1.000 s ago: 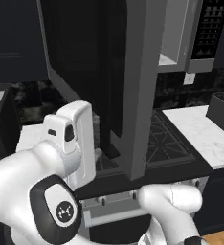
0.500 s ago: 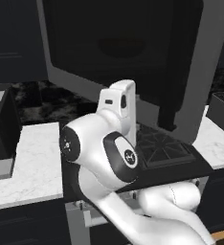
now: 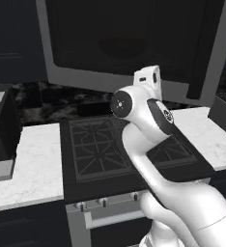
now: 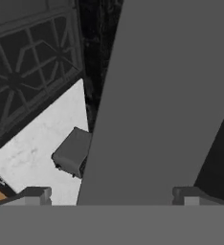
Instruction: Pick the lime from the sink and place it in the bowl. Then pick the bowl and place it in the microwave. Then close the microwave door and press the start button.
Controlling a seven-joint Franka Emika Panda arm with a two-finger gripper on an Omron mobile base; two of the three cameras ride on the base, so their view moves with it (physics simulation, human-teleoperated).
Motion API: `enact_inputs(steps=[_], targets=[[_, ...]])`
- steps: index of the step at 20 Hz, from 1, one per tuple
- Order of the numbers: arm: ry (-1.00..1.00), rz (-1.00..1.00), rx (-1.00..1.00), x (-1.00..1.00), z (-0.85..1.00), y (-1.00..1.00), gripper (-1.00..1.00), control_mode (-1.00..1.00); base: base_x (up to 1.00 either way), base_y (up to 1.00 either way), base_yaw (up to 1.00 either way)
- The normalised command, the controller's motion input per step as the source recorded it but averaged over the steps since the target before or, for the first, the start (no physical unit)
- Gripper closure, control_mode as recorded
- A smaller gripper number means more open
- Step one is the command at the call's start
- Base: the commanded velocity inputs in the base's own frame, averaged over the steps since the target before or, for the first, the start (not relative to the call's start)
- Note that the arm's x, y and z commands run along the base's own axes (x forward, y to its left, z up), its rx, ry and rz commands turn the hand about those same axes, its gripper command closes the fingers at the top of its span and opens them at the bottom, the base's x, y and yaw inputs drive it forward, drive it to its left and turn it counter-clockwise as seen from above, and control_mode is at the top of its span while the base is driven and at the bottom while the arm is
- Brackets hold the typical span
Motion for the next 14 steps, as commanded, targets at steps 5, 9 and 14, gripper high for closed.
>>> enact_inputs(steps=[5,9,14], targets=[[0.19,0.05,0.0,1.0,0.17,-0.6,-1.0,-1.0,0.0,0.0,0.0],[0.14,0.1,0.0,0.96,0.26,-0.47,-1.0,-1.0,0.0,0.0,0.0],[0.07,0.15,0.0,0.54,0.22,-0.35,-1.0,-1.0,0.0,0.0,0.0]])
